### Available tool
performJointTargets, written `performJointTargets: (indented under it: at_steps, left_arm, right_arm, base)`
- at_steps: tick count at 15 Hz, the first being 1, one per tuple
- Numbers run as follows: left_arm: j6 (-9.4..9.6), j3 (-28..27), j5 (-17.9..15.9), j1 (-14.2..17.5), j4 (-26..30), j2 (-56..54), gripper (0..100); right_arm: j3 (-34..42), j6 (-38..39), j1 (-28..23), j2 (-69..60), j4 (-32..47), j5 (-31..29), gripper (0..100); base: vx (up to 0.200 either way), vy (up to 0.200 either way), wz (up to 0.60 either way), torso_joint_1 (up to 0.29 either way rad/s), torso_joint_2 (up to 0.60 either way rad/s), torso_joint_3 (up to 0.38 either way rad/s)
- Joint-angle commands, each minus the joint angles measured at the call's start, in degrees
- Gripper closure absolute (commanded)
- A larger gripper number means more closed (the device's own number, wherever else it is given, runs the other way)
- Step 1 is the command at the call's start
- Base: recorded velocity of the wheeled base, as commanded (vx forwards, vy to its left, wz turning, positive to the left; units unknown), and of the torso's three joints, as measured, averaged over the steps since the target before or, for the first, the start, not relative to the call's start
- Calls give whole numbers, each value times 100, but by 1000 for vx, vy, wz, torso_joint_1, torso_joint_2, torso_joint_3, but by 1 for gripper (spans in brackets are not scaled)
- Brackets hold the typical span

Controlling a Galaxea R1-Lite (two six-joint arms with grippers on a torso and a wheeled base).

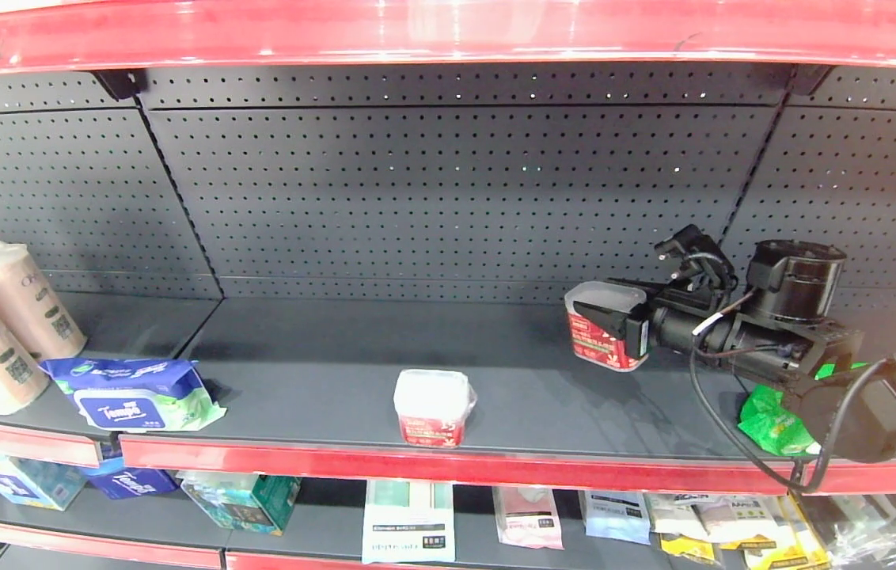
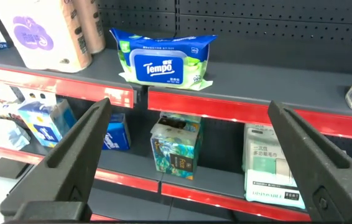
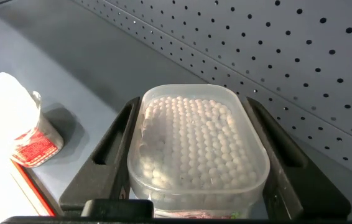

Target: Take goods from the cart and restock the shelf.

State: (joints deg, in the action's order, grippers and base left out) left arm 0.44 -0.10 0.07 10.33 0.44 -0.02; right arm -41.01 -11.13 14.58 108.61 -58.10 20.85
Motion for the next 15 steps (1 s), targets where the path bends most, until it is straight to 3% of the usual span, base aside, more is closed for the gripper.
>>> performJointTargets:
  at_steps: [1, 15]
  left_arm:
    - [0, 1, 1, 5, 0, 2, 0]
    - [0, 1, 1, 5, 0, 2, 0]
  right_arm:
    - [5, -3, 1, -24, 0, -2, 100]
    - [207, -3, -17, -156, -8, -10, 100]
  base:
    - [0, 0, 0, 0, 0, 0]
    - [0, 0, 0, 0, 0, 0]
